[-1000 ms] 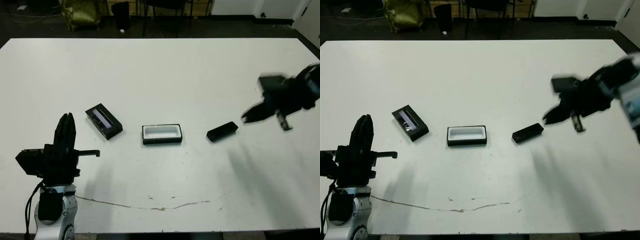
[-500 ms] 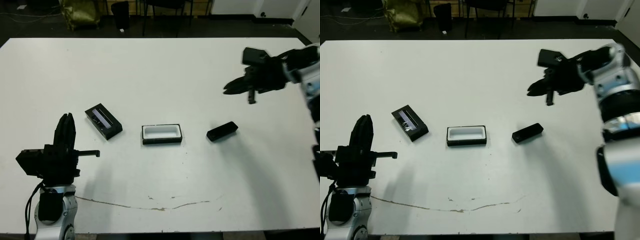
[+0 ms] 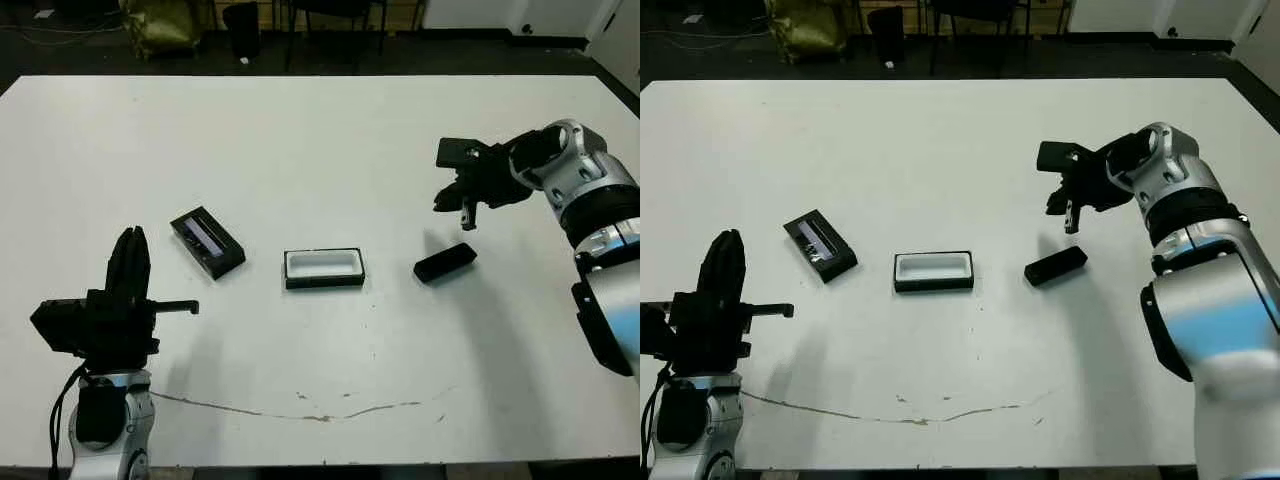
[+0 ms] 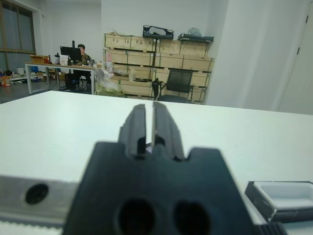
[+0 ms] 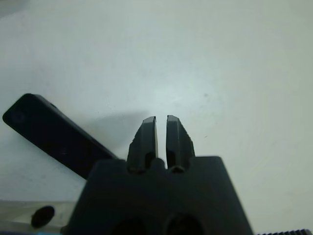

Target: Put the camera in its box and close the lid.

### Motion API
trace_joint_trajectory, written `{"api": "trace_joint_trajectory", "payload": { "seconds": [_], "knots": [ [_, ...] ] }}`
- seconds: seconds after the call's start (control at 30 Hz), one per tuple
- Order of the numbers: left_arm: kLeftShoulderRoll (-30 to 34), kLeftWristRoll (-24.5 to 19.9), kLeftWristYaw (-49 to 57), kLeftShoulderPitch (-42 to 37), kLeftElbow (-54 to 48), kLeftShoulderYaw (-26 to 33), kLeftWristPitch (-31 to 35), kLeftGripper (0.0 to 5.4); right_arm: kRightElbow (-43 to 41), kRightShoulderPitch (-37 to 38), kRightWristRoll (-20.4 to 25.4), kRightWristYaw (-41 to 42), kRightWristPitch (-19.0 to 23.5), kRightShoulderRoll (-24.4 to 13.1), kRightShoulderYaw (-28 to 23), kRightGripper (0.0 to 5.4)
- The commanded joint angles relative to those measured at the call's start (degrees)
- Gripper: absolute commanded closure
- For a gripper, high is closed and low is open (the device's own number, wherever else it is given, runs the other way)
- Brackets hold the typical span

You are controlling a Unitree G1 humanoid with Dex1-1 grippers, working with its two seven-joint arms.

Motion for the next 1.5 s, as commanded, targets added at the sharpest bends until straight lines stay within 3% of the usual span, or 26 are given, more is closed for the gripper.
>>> {"api": "trace_joint_trajectory", "payload": {
  "seconds": [0.03,0.27,0.63,0.8,1.13,1.37,1.5],
  "knots": [
    [0.1,0.1,0.4,1.1,-0.2,0.1,1.7,5.39,0.8,1.3,-0.7,-0.3,1.7,0.4,-0.1,5.4],
    [0.1,0.3,0.3,1.1,0.0,0.1,1.0,5.39,-0.7,3.1,-1.0,1.0,-1.8,-1.3,-0.4,5.4],
    [0.1,-0.1,0.3,1.1,-0.3,0.0,1.4,5.39,-1.4,4.9,-1.2,2.4,-0.1,-2.4,-1.3,5.4],
    [0.0,-0.4,0.3,1.1,0.0,0.1,1.3,5.39,-2.4,6.1,-2.1,2.9,-2.8,-2.7,-0.3,5.4],
    [0.1,0.2,0.2,0.9,0.8,-0.1,0.0,5.39,-2.8,7.6,-3.2,2.7,-2.1,-2.4,0.5,5.4],
    [-0.1,0.2,0.7,0.9,0.0,-0.3,1.1,5.39,-4.0,8.5,-2.9,4.8,-5.2,-3.3,0.7,5.4],
    [-0.2,0.4,1.2,1.0,-0.7,-0.4,1.6,5.39,-5.6,8.7,-3.1,6.6,-4.6,-3.8,1.3,5.4]
  ]
}}
